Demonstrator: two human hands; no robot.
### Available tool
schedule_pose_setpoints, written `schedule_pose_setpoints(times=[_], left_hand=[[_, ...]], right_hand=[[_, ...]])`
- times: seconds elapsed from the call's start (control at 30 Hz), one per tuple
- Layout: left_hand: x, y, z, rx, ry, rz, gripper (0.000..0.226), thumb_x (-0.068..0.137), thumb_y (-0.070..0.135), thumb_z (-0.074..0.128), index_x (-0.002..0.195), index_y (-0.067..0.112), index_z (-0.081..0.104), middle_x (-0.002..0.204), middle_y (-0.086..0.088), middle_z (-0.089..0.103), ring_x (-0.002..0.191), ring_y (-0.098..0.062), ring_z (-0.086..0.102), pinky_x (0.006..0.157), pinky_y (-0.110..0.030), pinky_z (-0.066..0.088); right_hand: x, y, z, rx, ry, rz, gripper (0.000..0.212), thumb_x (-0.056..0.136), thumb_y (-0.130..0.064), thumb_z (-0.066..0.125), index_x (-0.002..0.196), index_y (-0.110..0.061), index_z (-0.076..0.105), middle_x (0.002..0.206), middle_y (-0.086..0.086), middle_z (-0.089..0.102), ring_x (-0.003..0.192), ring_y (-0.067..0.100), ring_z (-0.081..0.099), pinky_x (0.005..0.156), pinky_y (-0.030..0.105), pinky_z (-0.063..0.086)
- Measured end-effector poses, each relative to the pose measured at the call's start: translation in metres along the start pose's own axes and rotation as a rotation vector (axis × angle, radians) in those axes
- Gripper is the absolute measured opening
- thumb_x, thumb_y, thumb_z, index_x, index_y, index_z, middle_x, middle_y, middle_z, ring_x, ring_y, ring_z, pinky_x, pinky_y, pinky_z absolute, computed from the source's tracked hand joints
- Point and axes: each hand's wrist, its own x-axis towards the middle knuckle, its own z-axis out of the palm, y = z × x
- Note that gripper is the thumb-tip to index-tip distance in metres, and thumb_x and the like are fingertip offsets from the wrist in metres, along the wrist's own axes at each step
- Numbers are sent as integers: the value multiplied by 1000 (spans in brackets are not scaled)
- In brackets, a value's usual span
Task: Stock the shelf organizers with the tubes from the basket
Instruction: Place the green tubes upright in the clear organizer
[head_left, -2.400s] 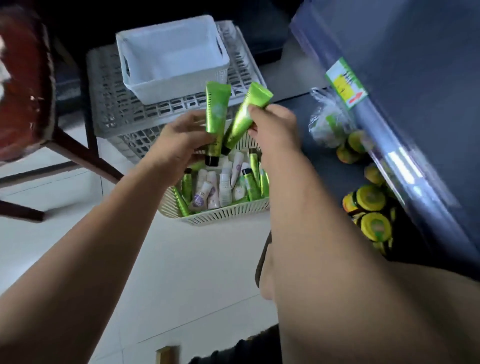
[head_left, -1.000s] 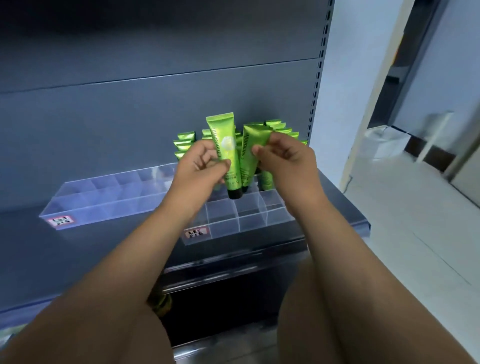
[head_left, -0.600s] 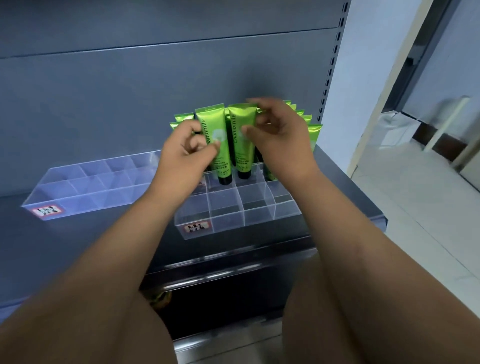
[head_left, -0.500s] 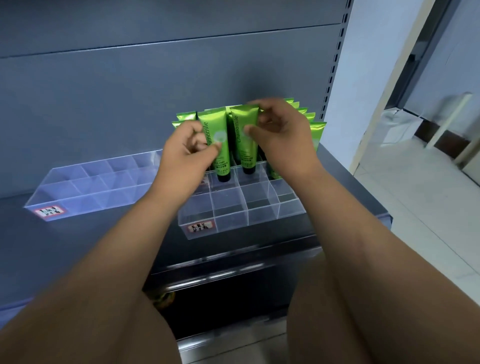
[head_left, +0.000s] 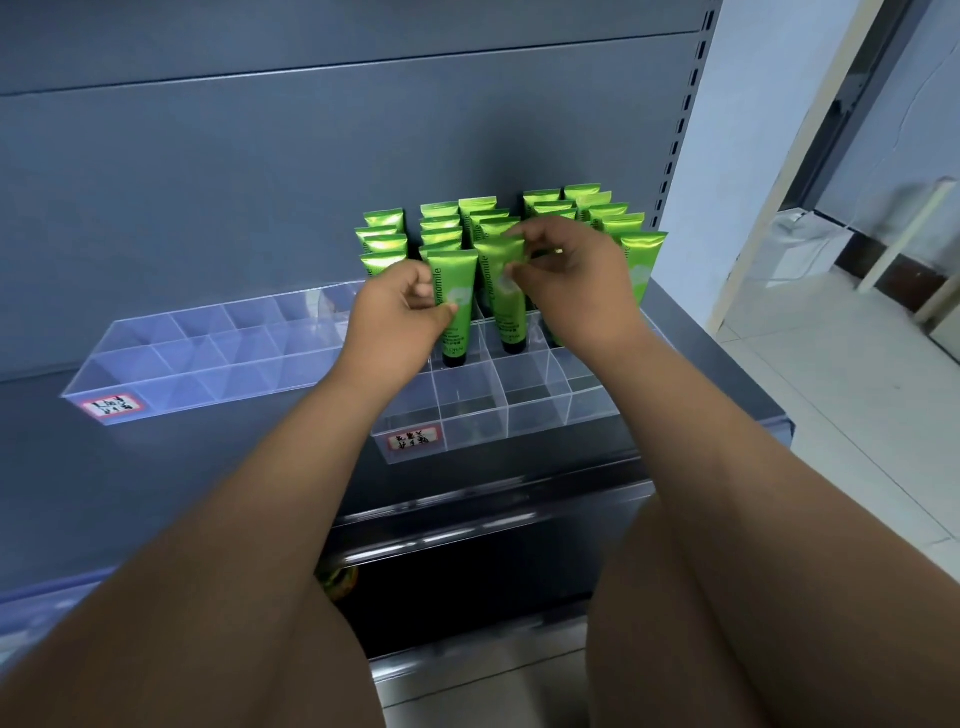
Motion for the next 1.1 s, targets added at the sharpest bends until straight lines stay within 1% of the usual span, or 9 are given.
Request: schedule_pose_setpoints(times=[0.1,0.2,0.33,0.4,0.53,0.7,0.8,0.93,1.1], left_hand=[[0,-5,0,-4,-5,-29,29,87,-2,73,85,-8,45,74,-13,43,66,-18,44,66,-31,50],[0,-9,2,-4,4,-62,29,86,-1,74,83,-6,46,72,-12,44,65,-17,44,66,-29,46],[-2,-11,3,9,-17,-84,28,87,1,74,79,7,48,71,-11,43,63,-17,44,61,-28,42],[-1,-12,2,2,-11,-100,27,88,2,74,80,10,49,72,-11,43,64,-17,44,61,-28,42],[1,-15,1,8,4,-115,25,88,3,74,82,9,50,75,-13,47,65,-18,48,63,-32,46],[0,-14,2,24,8,-108,25,88,2,72,85,10,50,79,-11,45,66,-17,48,61,-28,46],[1,-15,3,23,12,-112,24,88,2,72,85,10,49,79,-10,45,65,-17,48,61,-29,47],[1,-16,3,46,14,-116,23,87,3,73,86,3,51,80,-10,46,67,-18,49,62,-29,47],[1,-17,3,79,10,-113,27,85,2,74,83,13,49,79,-11,48,67,-20,51,64,-33,49]], right_hand=[[-1,3,0,-46,6,15,32,80,-6,77,105,-27,74,88,-5,66,73,17,69,71,25,54],[-1,3,2,-66,14,18,33,79,-5,78,105,-25,74,83,-7,62,72,12,66,73,27,55],[-2,2,4,-82,7,28,34,80,-2,76,108,-20,73,79,-11,60,74,10,62,77,28,55],[-3,2,6,-98,-6,36,34,81,-1,74,109,-19,72,82,-9,61,79,13,65,79,28,56],[-3,3,9,-142,-31,28,33,84,2,69,112,-16,70,85,-3,60,85,22,67,81,37,58],[0,7,8,-223,-22,6,34,83,3,66,110,-18,70,84,-3,59,81,22,64,77,38,56],[0,7,6,-255,-21,-7,33,83,2,66,110,-18,70,85,0,61,82,25,65,76,38,56],[1,8,5,-278,-17,2,35,84,3,63,113,-16,69,87,2,61,83,26,65,78,40,56],[-2,5,4,-290,-17,-28,38,82,2,64,114,-16,70,87,1,61,82,25,64,77,40,56]])
